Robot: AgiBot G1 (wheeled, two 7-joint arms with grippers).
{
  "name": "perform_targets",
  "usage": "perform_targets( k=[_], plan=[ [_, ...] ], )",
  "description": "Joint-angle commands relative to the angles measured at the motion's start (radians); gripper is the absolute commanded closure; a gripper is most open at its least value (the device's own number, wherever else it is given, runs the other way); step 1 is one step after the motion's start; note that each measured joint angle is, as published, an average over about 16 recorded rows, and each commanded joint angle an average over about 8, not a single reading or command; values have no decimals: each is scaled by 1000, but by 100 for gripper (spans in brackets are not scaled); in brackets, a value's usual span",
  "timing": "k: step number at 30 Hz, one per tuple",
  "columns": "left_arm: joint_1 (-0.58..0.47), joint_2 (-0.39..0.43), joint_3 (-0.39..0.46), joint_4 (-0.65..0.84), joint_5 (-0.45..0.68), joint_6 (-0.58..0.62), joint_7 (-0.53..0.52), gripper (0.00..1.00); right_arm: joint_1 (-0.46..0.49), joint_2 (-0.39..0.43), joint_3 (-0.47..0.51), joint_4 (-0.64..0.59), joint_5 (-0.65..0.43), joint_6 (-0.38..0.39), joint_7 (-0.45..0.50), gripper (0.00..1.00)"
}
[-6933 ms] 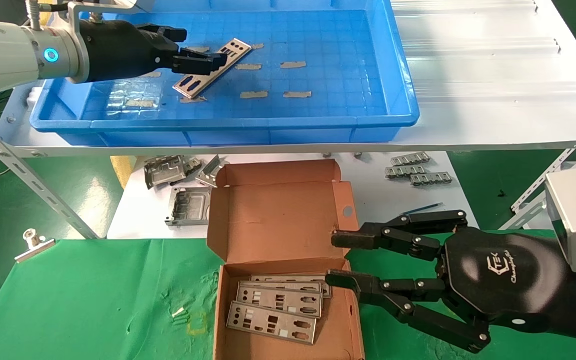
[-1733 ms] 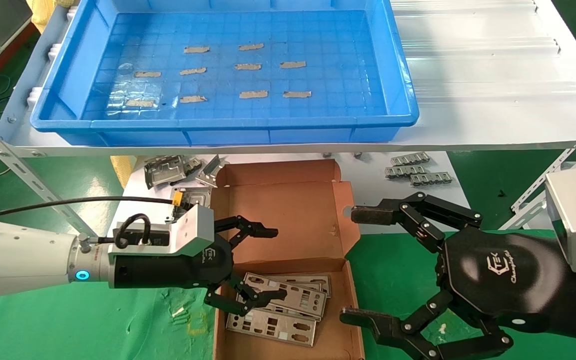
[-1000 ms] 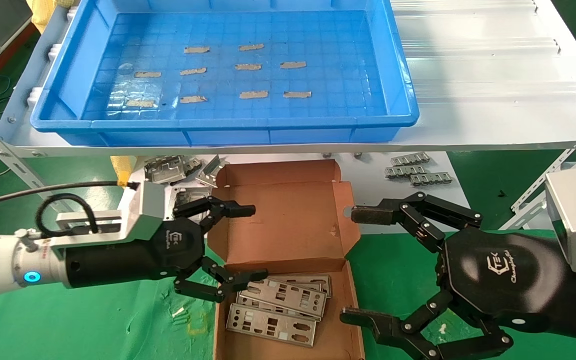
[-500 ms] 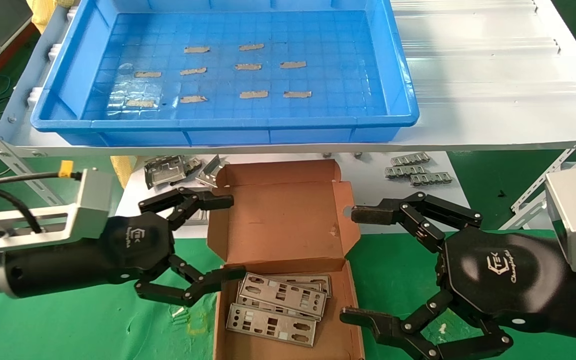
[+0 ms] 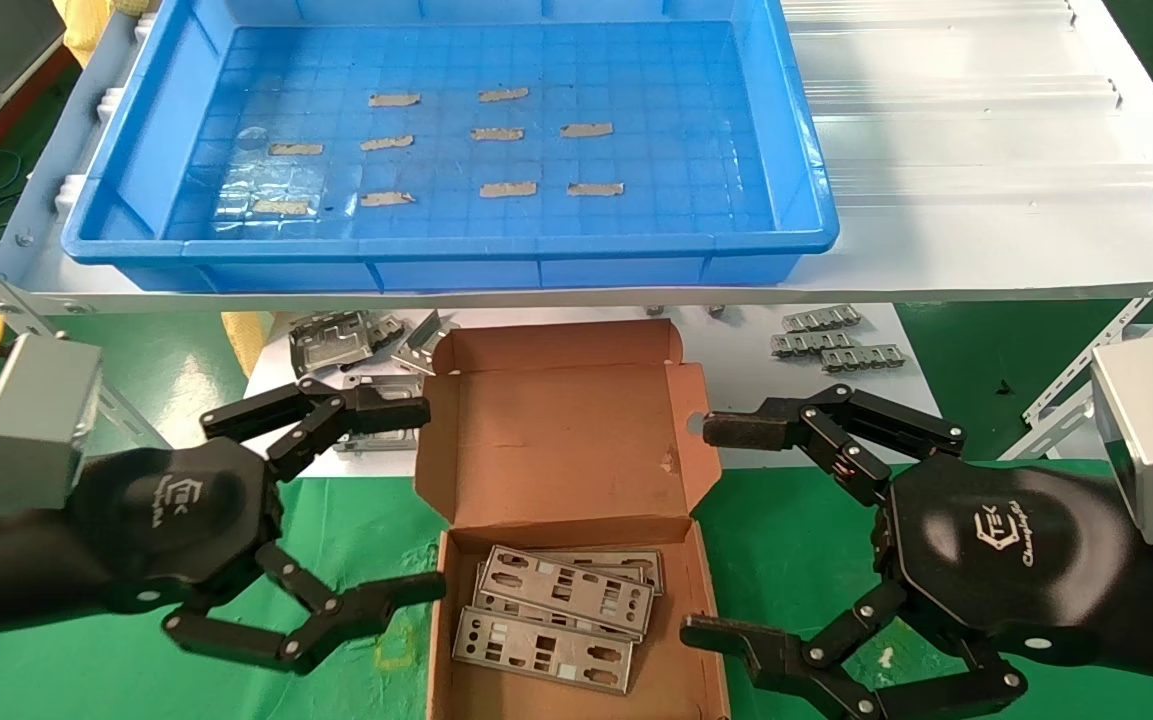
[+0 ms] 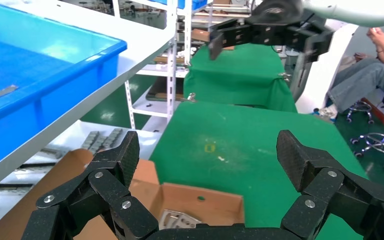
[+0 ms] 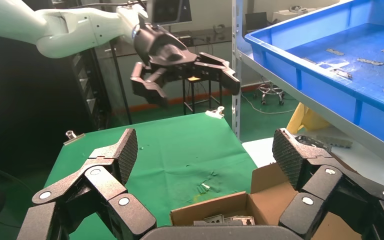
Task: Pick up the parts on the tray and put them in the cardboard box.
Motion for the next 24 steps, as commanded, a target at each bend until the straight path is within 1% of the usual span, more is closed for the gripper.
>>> perform_targets(
  k=[1, 8, 12, 16, 24],
  plan=[
    [15, -19, -15, -39, -11, -4, -23, 0, 0, 0, 0, 0, 0, 0, 0, 0],
    [66, -79, -62, -166, -45, -15, -101, 0, 0, 0, 0, 0, 0, 0, 0, 0],
    [86, -104, -82, -218, -60, -19, -127, 0, 0, 0, 0, 0, 0, 0, 0, 0],
    [94, -113, -89, -237, -66, -21, -133, 0, 0, 0, 0, 0, 0, 0, 0, 0],
    [88, -105, -83, -218, -62, -21, -126, 0, 0, 0, 0, 0, 0, 0, 0, 0]
  ],
)
